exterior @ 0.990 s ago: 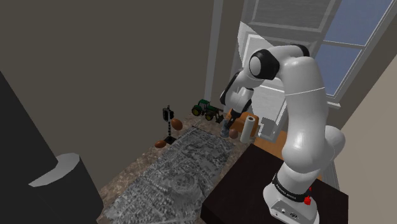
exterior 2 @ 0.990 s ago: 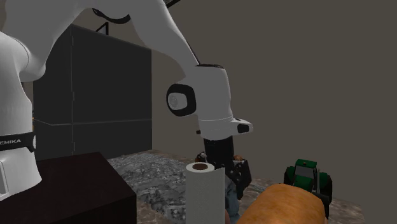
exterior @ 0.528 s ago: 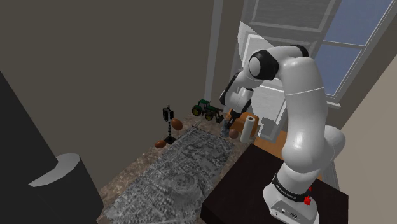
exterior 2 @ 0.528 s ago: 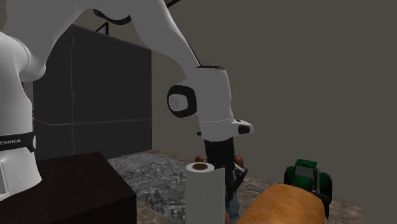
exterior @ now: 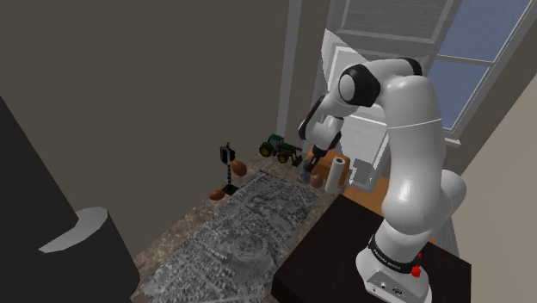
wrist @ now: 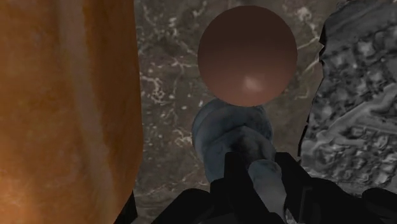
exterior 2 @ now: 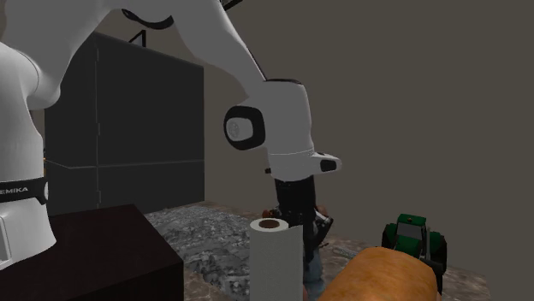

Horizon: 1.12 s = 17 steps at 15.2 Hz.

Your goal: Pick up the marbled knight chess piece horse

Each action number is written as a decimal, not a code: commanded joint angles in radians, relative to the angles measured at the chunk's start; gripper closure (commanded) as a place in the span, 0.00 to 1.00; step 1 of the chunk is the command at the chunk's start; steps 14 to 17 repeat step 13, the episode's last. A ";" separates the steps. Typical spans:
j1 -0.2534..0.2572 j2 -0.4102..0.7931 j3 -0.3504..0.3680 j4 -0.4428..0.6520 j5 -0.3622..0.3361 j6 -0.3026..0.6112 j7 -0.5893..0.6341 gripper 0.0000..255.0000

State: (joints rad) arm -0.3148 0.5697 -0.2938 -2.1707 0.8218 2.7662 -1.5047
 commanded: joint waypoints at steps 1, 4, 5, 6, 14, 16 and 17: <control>0.014 -0.025 -0.017 -0.014 -0.019 -0.012 0.017 1.00; 0.037 -0.063 -0.047 -0.029 -0.055 -0.034 0.049 1.00; 0.045 -0.076 -0.057 -0.033 -0.067 -0.042 0.059 1.00; 0.053 -0.088 -0.067 -0.038 -0.079 -0.049 0.070 1.00; 0.091 -0.152 -0.117 -0.057 -0.147 -0.090 0.127 1.00; 0.091 -0.152 -0.117 -0.057 -0.147 -0.090 0.127 1.00; 0.091 -0.152 -0.117 -0.057 -0.147 -0.090 0.127 1.00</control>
